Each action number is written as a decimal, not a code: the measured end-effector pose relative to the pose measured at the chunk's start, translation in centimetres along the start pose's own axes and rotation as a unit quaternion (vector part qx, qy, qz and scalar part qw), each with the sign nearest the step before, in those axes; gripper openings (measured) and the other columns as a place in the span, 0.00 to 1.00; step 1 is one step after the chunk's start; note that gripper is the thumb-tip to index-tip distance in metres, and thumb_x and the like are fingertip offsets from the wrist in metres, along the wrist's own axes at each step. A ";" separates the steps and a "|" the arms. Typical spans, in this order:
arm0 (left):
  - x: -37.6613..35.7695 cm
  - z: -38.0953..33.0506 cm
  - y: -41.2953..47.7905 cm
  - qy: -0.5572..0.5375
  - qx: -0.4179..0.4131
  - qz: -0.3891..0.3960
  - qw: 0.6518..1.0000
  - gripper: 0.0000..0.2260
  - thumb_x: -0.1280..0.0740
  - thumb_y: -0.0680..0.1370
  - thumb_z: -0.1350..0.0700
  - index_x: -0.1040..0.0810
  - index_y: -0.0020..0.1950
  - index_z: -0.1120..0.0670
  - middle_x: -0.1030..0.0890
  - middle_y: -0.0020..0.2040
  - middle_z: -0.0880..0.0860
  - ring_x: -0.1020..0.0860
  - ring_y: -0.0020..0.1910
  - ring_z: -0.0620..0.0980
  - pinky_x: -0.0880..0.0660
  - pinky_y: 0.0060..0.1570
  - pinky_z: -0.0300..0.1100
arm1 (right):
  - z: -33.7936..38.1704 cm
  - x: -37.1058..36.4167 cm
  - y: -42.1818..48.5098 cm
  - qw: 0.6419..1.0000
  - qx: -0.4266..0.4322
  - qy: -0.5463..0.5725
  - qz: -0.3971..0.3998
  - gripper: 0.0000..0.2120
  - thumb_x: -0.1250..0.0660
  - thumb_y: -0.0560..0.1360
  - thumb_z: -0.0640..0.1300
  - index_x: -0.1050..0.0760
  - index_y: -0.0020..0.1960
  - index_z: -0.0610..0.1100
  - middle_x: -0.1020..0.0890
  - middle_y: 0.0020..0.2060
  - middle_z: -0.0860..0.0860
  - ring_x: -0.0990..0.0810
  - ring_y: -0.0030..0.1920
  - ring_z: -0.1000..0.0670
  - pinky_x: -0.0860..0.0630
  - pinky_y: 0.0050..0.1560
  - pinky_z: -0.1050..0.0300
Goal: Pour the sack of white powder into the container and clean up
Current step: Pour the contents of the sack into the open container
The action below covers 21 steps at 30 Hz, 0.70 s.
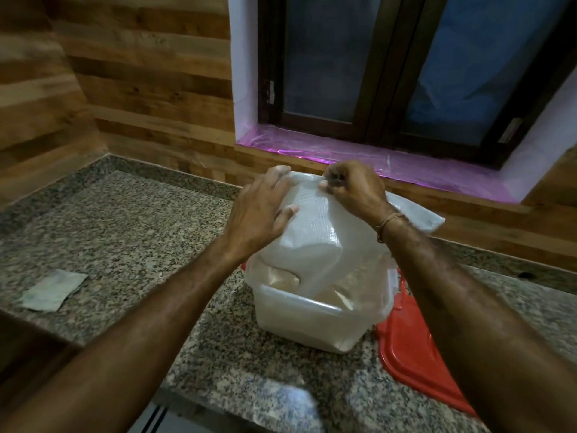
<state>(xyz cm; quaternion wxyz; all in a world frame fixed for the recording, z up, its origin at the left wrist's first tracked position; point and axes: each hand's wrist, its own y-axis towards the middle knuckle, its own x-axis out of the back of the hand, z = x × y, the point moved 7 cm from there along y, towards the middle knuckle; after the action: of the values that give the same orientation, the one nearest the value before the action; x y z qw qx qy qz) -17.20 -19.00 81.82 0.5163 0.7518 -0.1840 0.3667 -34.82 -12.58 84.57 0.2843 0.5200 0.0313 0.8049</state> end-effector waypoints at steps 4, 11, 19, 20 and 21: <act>0.6 2.1 -0.8 -0.010 0.041 -0.019 0.999 0.37 0.28 0.77 0.49 0.41 0.83 0.49 0.39 0.80 0.53 0.26 0.70 0.55 0.23 0.59 0.47 | -1.3 1.1 -0.2 0.999 -0.009 0.003 -0.042 0.09 0.27 0.79 0.53 0.16 0.50 0.48 0.19 0.43 0.53 0.21 0.47 0.50 0.31 0.46 0.56; -1.9 4.8 -3.2 -0.439 0.241 0.077 0.862 0.25 0.36 0.84 0.45 0.39 0.80 0.41 0.19 0.65 0.46 0.18 0.62 0.45 0.18 0.56 0.47 | -1.4 0.7 0.3 1.000 0.009 0.012 0.001 0.09 0.27 0.78 0.52 0.15 0.47 0.46 0.14 0.43 0.48 0.16 0.48 0.45 0.18 0.50 0.43; -5.1 6.5 -5.8 -0.426 0.265 0.144 0.853 0.14 0.25 0.76 0.56 0.18 0.62 0.53 0.15 0.55 0.51 0.16 0.55 0.52 0.18 0.57 0.58 | -1.5 0.2 0.6 0.999 -0.025 0.015 -0.016 0.05 0.27 0.79 0.52 0.17 0.47 0.52 0.14 0.46 0.51 0.16 0.50 0.47 0.17 0.54 0.40; -5.3 6.6 -5.9 -0.423 0.266 0.134 0.856 0.14 0.23 0.74 0.56 0.18 0.58 0.57 0.14 0.52 0.54 0.16 0.52 0.55 0.18 0.55 0.60 | -1.3 0.1 0.6 0.999 -0.028 0.025 -0.010 0.05 0.27 0.79 0.51 0.17 0.50 0.51 0.14 0.48 0.51 0.16 0.52 0.47 0.17 0.55 0.40; -5.4 6.6 -5.9 -0.418 0.267 0.123 0.859 0.17 0.22 0.72 0.53 0.19 0.55 0.62 0.15 0.49 0.58 0.16 0.50 0.57 0.18 0.53 0.62 | -0.8 -0.1 0.5 0.999 -0.024 0.036 -0.002 0.06 0.26 0.78 0.52 0.17 0.53 0.51 0.14 0.51 0.52 0.16 0.54 0.48 0.18 0.57 0.41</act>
<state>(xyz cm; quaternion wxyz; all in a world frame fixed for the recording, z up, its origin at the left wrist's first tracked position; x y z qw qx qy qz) -14.50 -23.23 72.71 0.1203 0.9147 -0.3688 0.1136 -35.73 -12.86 84.33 0.2968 0.4838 0.0231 0.8230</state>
